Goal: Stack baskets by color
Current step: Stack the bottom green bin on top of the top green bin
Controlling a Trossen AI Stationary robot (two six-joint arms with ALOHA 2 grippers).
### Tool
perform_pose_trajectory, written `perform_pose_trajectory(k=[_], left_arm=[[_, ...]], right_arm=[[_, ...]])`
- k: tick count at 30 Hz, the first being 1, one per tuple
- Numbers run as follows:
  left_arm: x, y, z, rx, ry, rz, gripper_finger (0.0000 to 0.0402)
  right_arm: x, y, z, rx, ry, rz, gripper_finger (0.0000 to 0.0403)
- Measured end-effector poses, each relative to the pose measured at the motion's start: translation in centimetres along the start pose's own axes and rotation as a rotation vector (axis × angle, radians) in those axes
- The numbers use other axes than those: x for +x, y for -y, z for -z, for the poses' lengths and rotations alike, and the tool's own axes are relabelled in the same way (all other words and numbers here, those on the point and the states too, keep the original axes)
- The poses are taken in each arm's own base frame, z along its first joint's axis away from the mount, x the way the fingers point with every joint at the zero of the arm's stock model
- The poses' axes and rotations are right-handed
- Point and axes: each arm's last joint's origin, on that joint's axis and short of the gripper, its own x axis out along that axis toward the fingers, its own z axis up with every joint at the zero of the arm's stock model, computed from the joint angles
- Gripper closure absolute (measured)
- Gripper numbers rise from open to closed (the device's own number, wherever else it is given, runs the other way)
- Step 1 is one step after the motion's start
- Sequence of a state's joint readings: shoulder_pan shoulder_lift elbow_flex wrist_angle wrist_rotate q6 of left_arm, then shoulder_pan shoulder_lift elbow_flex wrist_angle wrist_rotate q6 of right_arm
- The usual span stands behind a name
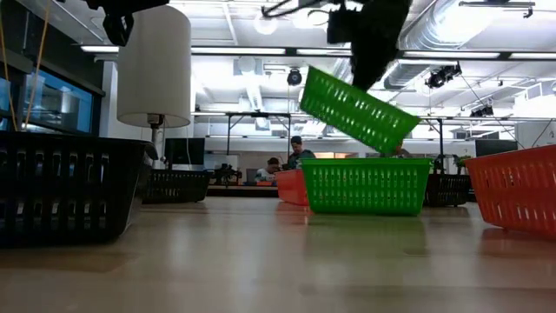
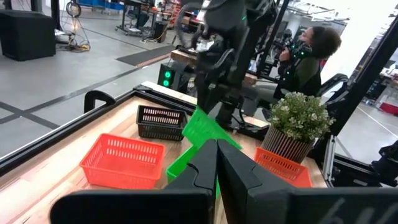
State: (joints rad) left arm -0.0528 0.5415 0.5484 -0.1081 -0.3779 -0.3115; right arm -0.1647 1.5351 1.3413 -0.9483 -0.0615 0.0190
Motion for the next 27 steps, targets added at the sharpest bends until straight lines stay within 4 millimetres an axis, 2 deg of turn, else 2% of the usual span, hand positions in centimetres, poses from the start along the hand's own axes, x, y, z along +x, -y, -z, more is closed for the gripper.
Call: perform_pose_trajectory(k=[6, 10, 19, 27], left_arm=[[0.1, 0.0, 0.1, 0.002, -0.005, -0.003, 0.0401], [0.3, 0.1, 0.2, 0.007, -0.015, -0.009, 0.0401], [0.9, 0.1, 0.6, 0.020, -0.039, -0.038, 0.0401], [1.0, 0.1, 0.6, 0.021, -0.041, -0.041, 0.0401]], right_arm=[[2.8, 0.2, 0.0, -0.037, -0.121, -0.045, 0.0403], [4.0, 0.3, 0.3, -0.052, -0.202, -0.060, 0.0403], [5.3, 0.3, 0.6, -0.085, -0.266, -0.073, 0.0403], [5.2, 0.3, 0.6, -0.080, -0.267, -0.075, 0.0403]])
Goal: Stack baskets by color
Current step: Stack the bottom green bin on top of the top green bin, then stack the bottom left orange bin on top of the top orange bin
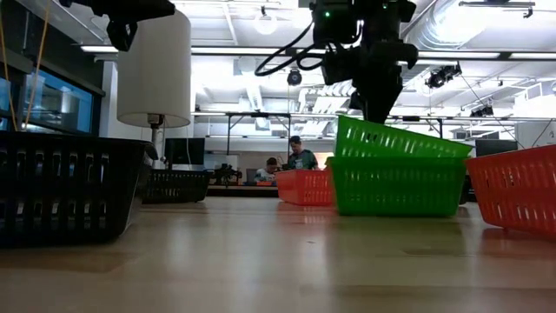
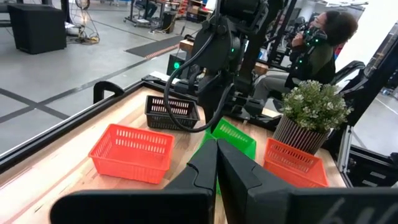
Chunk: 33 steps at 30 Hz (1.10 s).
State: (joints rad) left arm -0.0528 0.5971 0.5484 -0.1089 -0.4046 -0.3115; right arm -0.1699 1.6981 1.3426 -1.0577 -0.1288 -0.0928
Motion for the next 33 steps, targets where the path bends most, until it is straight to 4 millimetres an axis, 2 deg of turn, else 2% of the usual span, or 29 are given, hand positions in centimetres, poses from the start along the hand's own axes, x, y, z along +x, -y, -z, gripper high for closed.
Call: perform_pose_trajectory(k=[5, 15, 21, 26, 33], left_arm=[[0.0, 0.0, 0.0, 0.001, -0.001, 0.000, 0.0401], [0.0, -0.1, 0.3, 0.013, -0.028, -0.009, 0.0401], [0.0, -0.1, 0.3, 0.020, -0.029, -0.009, 0.0401], [-0.1, -0.1, 0.2, 0.018, -0.026, -0.002, 0.0401], [-0.1, -0.1, 0.2, 0.018, -0.026, 0.000, 0.0401]], right_arm=[[0.0, 0.0, 0.0, -0.013, -0.001, 0.004, 0.0382], [-0.5, 0.0, 0.0, 0.005, -0.006, 0.027, 0.0237], [-2.4, -0.4, 1.4, -0.037, 0.014, 0.021, 0.0216], [-4.2, -0.9, 4.4, 0.070, 0.216, 0.019, 0.0215], [-4.4, -2.6, 9.2, 0.273, 0.725, -0.080, 0.0215]])
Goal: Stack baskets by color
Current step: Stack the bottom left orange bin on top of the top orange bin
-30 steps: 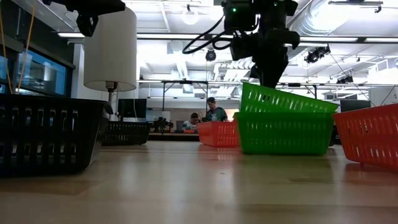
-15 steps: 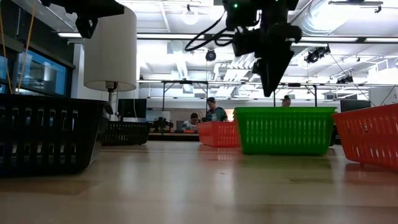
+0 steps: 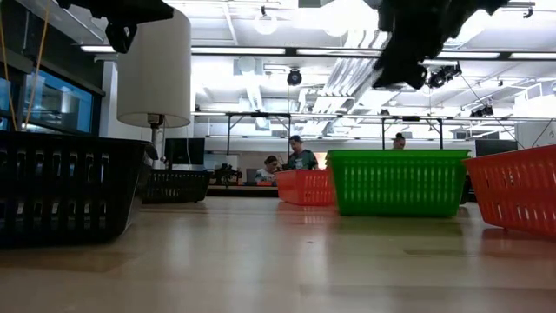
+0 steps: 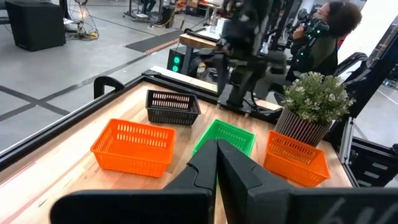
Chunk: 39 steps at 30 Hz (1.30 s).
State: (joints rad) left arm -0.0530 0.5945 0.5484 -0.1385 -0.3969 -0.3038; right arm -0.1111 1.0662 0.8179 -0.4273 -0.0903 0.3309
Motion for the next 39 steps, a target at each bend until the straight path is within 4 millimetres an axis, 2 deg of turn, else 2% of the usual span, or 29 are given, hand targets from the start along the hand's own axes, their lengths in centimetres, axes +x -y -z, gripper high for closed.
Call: perform_pose_trajectory(k=[5, 8, 10, 12, 17, 20, 22, 27, 28, 32, 39], left_arm=[[0.0, 0.0, 0.0, -0.002, 0.003, 0.002, 0.0401], [0.0, 0.0, 0.0, -0.001, 0.003, 0.001, 0.0401], [0.0, 0.0, 0.0, -0.001, 0.003, 0.001, 0.0401], [0.0, 0.0, 0.0, -0.001, 0.003, 0.001, 0.0401], [0.0, 0.0, 0.0, 0.000, 0.001, 0.001, 0.0401], [0.0, 0.0, 0.0, 0.000, 0.001, 0.000, 0.0401], [0.0, 0.0, 0.0, 0.001, 0.002, -0.004, 0.0401], [0.0, 0.0, 0.0, 0.001, 0.002, -0.004, 0.0401], [0.0, 0.0, 0.0, 0.001, 0.002, -0.004, 0.0401], [0.0, 0.0, 0.0, 0.001, 0.002, -0.005, 0.0401], [0.0, 0.0, 0.0, 0.001, 0.003, -0.007, 0.0401]], right_arm=[[-0.8, -0.4, 2.0, 0.054, 0.392, -0.081, 0.0215], [-1.0, -0.7, 2.6, 0.017, 0.592, -0.150, 0.0215], [-0.8, -0.7, 3.0, -0.049, 0.660, -0.158, 0.0215], [-0.6, -0.6, 3.3, -0.118, 0.668, -0.152, 0.0215], [-0.4, -0.5, 3.5, -0.146, 0.638, -0.145, 0.0218], [-0.4, -0.5, 3.5, -0.153, 0.636, -0.143, 0.0239], [-0.4, -0.5, 3.5, -0.173, 0.637, -0.136, 0.0268], [-0.4, -0.5, 3.5, -0.184, 0.637, -0.136, 0.0379], [-0.4, -0.5, 3.5, -0.194, 0.638, -0.132, 0.0390], [-0.4, -0.5, 3.5, -0.169, 0.639, -0.133, 0.0383], [-0.5, -0.5, 3.5, -0.168, 0.637, -0.143, 0.0399]])
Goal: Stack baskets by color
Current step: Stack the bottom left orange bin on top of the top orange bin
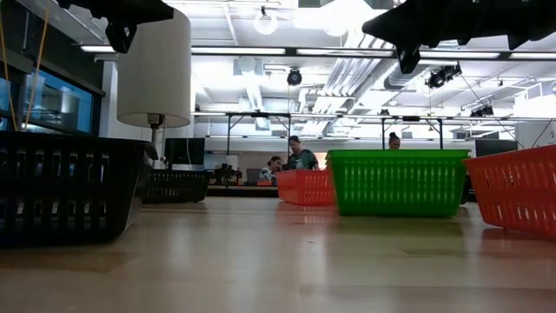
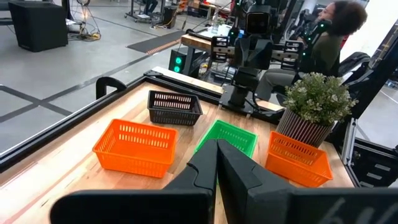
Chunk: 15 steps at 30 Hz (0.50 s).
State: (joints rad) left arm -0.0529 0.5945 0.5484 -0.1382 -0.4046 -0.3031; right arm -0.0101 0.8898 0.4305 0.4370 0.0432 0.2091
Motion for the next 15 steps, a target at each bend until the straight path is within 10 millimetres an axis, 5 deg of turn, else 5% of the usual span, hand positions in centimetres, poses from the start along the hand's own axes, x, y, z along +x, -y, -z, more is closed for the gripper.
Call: perform_pose_trajectory(k=[15], left_arm=[[0.00, 0.00, 0.00, 0.000, 0.000, 0.000, 0.0401]], right_arm=[[0.00, -0.10, 0.01, 0.018, -0.006, -0.034, 0.0403]])
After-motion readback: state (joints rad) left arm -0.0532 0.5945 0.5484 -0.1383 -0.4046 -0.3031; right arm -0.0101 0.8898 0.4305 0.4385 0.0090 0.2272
